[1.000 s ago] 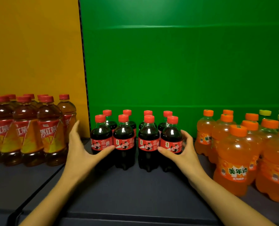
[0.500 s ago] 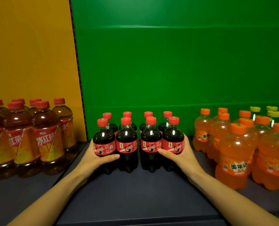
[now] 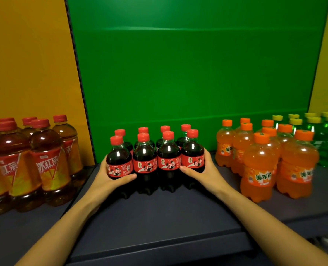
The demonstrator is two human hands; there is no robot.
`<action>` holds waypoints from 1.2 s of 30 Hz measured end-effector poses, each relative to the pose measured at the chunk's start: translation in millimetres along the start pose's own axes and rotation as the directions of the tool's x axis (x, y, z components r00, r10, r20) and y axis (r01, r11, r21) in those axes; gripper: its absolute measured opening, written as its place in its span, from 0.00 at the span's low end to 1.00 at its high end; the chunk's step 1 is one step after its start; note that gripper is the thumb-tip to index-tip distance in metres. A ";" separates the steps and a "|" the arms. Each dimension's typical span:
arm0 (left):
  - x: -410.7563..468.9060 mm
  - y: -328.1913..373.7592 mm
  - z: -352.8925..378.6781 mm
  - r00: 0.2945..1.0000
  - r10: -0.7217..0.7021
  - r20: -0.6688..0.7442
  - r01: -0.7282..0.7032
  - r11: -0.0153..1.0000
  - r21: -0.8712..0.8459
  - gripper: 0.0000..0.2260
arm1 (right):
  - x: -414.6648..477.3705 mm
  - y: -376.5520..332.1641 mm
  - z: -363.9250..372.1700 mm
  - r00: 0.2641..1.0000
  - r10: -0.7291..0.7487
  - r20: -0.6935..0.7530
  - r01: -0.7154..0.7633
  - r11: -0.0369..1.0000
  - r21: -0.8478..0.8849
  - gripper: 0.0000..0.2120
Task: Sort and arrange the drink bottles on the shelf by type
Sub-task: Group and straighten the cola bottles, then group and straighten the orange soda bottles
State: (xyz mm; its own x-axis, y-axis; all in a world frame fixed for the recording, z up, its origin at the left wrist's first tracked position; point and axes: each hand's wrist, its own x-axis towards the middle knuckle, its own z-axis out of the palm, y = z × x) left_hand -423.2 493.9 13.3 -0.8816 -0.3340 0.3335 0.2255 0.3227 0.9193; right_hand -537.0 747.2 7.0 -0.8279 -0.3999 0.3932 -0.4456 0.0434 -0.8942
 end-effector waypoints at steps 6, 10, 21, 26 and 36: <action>-24.4 18.2 1.8 0.966 0.203 -0.160 -0.130 0.918 0.375 0.45 | -33.9 -14.5 -18.0 0.995 -0.038 -0.089 0.016 0.970 -0.241 0.36; -37.8 31.6 8.6 0.821 0.552 -0.146 -0.397 0.736 0.548 0.25 | -60.6 -29.3 -41.9 0.981 -0.163 -0.103 0.125 0.944 -0.305 0.21; -56.4 72.9 130.6 0.791 0.602 0.107 -0.592 0.710 0.381 0.07 | -84.2 -55.4 -146.8 0.914 -0.382 -0.136 0.324 0.890 -0.322 0.08; -45.4 77.6 203.2 0.860 0.493 0.130 -0.508 0.808 0.299 0.15 | -79.0 -49.3 -204.8 0.887 -0.448 -0.109 0.377 0.841 -0.388 0.07; -12.9 88.1 286.0 0.969 0.235 0.072 -0.243 0.961 0.136 0.35 | -27.9 -22.8 -276.7 0.903 -0.427 -0.035 0.391 0.855 -0.339 0.14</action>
State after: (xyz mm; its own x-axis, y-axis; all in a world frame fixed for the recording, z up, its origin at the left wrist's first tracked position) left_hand -510.6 779.9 30.2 -0.8314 -0.1845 0.5242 0.3744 0.5112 0.7736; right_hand -597.9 1010.7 75.7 -0.5696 -0.3477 0.7448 -0.8207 0.1914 -0.5383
